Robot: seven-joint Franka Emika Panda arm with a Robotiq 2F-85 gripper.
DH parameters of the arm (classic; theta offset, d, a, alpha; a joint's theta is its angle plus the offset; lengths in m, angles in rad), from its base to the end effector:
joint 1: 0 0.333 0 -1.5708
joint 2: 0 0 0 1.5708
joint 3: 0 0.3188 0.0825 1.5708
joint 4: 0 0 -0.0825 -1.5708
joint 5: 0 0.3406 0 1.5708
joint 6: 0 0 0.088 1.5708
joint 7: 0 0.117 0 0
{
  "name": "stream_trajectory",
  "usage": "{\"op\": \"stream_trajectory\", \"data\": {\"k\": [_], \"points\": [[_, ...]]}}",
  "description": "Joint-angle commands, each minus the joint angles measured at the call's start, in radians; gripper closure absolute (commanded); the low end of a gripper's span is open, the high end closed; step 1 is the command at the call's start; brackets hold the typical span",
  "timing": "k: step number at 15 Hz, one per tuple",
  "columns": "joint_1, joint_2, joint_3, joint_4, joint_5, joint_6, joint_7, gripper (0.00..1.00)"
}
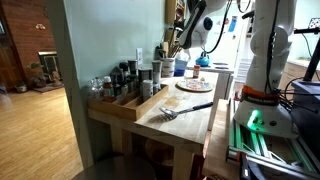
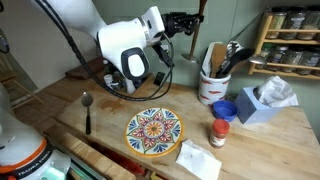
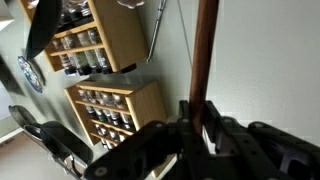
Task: Put the wooden spoon in the utensil holder
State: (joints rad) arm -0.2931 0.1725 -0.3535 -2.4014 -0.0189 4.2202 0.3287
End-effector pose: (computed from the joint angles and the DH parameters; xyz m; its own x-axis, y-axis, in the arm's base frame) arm 0.4055 -0.2878 0.4914 -0.2152 -0.1607 0.9633 -0.5441 -0.7994 -0.2549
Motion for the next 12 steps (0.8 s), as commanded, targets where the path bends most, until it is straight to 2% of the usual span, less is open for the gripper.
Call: {"op": "stream_trajectory", "data": {"k": [1, 12], "points": [[-0.028, 0.050, 0.026, 0.075, 0.055, 0.008, -0.075, 0.95], [-0.050, 0.244, 0.066, 0.204, 0.133, 0.024, -0.143, 0.95]]}}
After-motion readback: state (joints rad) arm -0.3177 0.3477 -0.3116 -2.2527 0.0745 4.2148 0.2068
